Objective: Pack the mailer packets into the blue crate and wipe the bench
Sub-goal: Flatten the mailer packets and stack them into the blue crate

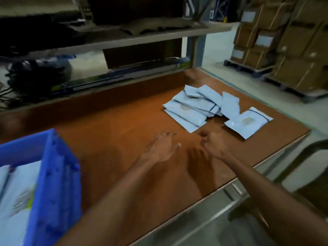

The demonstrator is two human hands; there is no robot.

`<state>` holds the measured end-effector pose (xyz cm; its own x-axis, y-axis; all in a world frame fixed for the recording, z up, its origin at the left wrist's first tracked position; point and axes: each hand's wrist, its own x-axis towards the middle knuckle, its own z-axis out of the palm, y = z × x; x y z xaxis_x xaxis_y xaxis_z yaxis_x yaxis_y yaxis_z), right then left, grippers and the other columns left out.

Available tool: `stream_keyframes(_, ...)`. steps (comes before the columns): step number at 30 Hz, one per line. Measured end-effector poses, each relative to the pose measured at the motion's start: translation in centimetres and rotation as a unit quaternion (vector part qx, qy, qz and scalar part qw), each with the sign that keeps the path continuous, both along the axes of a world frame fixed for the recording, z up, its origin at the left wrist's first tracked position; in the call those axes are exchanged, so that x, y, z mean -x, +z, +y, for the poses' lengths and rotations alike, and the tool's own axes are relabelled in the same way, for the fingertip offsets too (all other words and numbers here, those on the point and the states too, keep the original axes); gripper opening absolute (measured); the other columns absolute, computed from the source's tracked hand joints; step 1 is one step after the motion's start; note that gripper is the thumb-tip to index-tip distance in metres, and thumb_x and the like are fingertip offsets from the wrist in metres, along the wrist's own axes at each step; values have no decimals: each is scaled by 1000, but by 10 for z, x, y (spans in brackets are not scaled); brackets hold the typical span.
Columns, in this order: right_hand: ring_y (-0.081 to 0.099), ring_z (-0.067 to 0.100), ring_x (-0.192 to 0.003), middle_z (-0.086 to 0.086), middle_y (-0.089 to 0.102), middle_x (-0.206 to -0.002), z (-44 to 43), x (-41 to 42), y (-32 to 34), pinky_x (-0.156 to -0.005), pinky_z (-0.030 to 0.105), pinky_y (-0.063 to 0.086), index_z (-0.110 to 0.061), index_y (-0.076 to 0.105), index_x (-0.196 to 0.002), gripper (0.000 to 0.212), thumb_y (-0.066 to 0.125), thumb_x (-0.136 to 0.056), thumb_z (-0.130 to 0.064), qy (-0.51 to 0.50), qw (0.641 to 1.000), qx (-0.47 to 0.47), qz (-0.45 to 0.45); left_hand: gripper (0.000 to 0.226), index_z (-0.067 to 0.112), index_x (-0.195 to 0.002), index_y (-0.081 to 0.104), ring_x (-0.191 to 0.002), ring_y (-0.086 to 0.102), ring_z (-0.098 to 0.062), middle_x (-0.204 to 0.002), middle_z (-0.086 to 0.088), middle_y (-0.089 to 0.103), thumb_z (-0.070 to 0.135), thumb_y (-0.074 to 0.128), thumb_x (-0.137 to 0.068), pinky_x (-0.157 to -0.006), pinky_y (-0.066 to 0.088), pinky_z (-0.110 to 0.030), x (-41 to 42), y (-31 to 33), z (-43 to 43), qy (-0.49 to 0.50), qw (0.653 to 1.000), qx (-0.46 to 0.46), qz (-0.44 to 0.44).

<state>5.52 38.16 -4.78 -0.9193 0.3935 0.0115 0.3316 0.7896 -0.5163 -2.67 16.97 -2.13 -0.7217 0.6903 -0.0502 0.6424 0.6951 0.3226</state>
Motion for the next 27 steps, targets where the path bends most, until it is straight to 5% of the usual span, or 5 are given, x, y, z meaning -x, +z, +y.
stream_keyframes(2,62,34,-105,11,66,-119,42,6,-5,-93,47,51,-29,61,-124,45,51,-82,-41,-9,1000,4,0,61,22,-150,34,-139,35,-32,-152,-8,39,51,47,-98,-114,32,-44,7,-12,36,3,1000,16,-16)
stream_keyframes(6,54,34,-121,10,57,-137,92,46,0,-99,47,44,-19,51,-138,56,51,-85,-37,8,997,-67,25,64,23,-152,30,-140,34,-30,-156,-6,34,53,45,-98,-114,30,-44,39,-28,92,0,1000,30,3)
stream_keyframes(16,14,37,-147,3,13,-164,163,189,-40,-115,57,19,-47,15,-151,64,30,-93,-67,72,971,-215,-74,94,27,-156,-10,-151,-11,-34,-165,-8,-13,80,26,-87,-118,0,-56,130,-72,210,101,993,53,20)
stream_keyframes(21,-8,34,-151,2,-5,-166,155,188,-82,-120,53,-4,-48,1,-153,62,18,-97,-65,63,977,-190,-70,93,34,-156,-6,-151,-9,-29,-166,1,-10,84,25,-84,-117,4,-59,149,-101,208,92,992,81,17)
stream_keyframes(27,-7,33,-151,6,-5,-166,110,157,-69,-120,52,-2,-40,-6,-155,62,13,-99,-61,99,975,-164,-113,81,39,-155,-8,-152,-2,-25,-166,7,-4,76,24,-90,-117,4,-60,134,-90,159,71,991,116,19)
